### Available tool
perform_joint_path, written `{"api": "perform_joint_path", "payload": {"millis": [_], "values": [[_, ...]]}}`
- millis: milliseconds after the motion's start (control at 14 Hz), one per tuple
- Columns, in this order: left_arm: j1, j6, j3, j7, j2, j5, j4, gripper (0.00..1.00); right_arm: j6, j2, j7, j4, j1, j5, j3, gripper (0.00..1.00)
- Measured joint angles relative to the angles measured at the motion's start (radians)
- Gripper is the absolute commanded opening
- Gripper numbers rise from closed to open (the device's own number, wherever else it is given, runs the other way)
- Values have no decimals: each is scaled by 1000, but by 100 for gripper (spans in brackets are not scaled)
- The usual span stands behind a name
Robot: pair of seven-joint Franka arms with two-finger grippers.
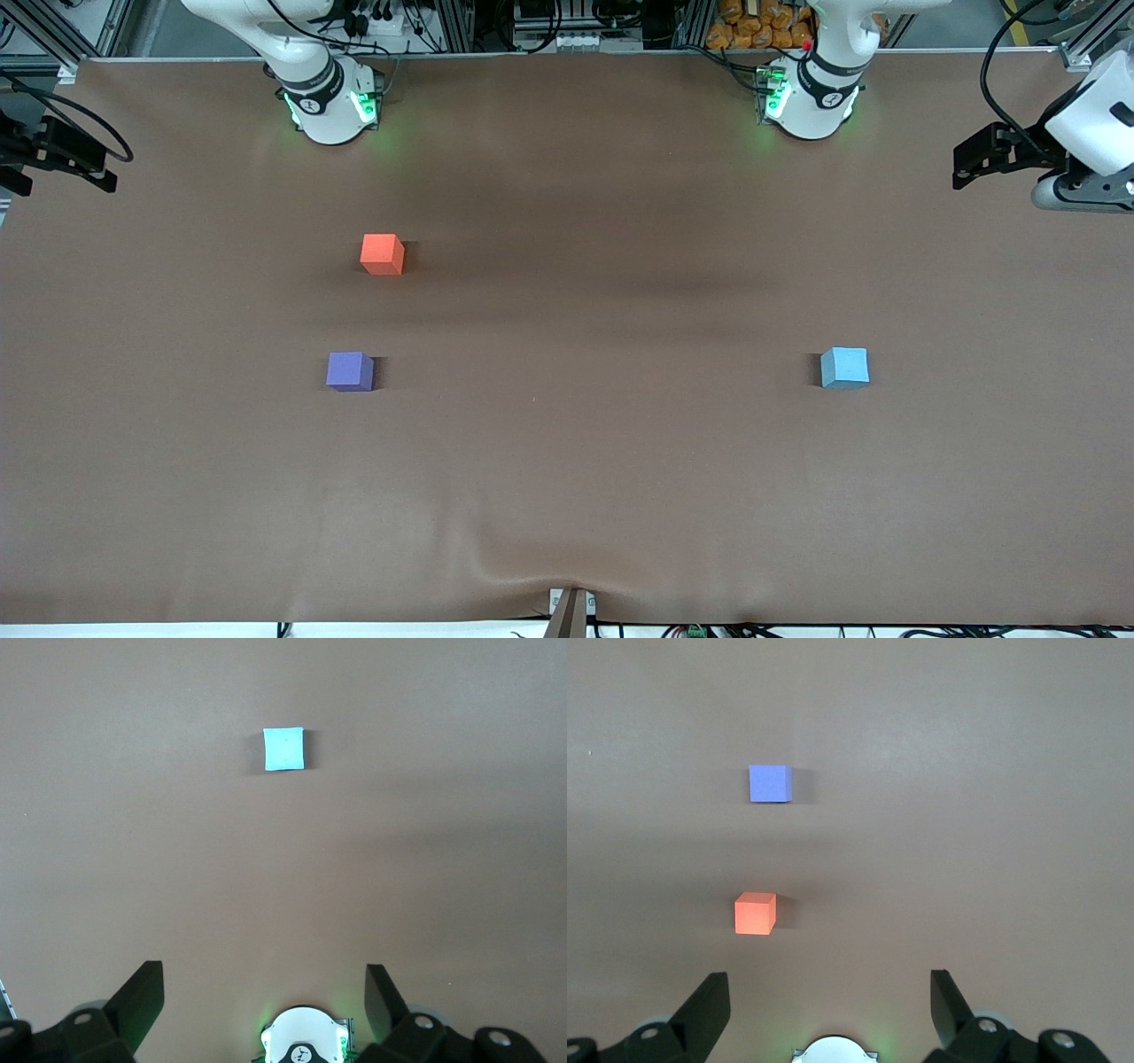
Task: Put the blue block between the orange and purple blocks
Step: 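Move the left gripper toward the light blue cube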
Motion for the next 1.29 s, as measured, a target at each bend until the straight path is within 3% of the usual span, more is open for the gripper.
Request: {"api": "perform_joint_path", "payload": {"millis": [714, 1286], "values": [[-6, 0, -8, 0, 16, 0, 18, 100, 0, 0, 0, 0, 0, 0, 0, 100], [-14, -8, -75, -1, 70, -1, 6, 100, 0, 0, 0, 0, -1, 0, -1, 100]]}}
